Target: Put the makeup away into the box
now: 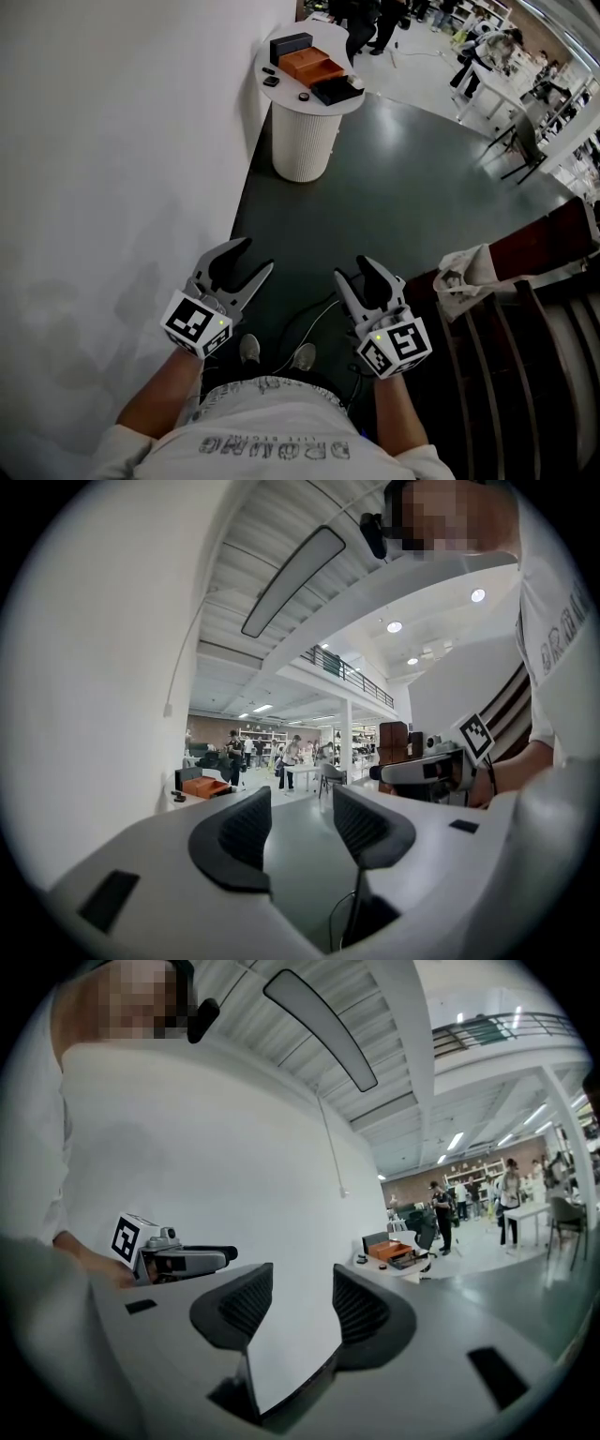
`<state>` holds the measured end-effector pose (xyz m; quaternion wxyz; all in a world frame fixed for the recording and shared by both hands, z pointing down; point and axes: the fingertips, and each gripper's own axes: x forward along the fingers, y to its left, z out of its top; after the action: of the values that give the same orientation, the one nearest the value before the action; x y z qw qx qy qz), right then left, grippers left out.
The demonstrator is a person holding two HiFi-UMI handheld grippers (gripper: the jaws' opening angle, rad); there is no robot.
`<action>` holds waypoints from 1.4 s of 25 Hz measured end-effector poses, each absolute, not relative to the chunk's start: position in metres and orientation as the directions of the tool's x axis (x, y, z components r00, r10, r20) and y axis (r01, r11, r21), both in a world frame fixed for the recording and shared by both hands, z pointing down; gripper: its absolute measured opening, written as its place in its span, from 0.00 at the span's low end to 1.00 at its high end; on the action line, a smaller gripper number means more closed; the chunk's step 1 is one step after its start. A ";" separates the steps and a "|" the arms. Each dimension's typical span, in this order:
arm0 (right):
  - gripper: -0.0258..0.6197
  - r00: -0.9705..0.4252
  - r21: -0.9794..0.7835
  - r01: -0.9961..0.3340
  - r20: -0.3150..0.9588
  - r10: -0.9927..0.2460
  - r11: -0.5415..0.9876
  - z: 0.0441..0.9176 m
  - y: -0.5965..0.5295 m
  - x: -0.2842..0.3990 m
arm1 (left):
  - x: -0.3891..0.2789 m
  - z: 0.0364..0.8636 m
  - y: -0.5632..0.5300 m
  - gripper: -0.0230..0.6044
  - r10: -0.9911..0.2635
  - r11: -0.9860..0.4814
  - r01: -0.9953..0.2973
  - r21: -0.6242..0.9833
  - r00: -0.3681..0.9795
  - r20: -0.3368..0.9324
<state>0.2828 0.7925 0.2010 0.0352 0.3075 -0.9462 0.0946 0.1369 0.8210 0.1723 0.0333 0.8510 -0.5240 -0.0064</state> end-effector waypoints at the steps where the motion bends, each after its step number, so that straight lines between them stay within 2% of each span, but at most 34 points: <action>1: 0.36 -0.808 -0.159 -0.589 0.123 -0.576 0.793 0.201 0.791 0.285 | 0.138 0.172 0.820 0.38 -0.894 -0.445 -0.893 0.062 0.448 0.028; 16: 0.47 -0.825 -0.168 -0.565 0.125 -0.551 0.808 0.206 0.762 0.341 | 0.184 0.170 0.793 0.48 -0.920 -0.392 -0.919 0.040 0.393 0.010; 35: 0.47 -0.834 -0.187 -0.552 0.147 -0.532 0.813 0.222 0.710 0.363 | 0.195 0.179 0.730 0.48 -0.934 -0.357 -0.930 0.083 0.358 0.000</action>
<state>0.3630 0.7097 0.2224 0.0437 0.2848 -0.9511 0.1115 0.1950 0.7299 0.1786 0.0342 0.8234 -0.5659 -0.0237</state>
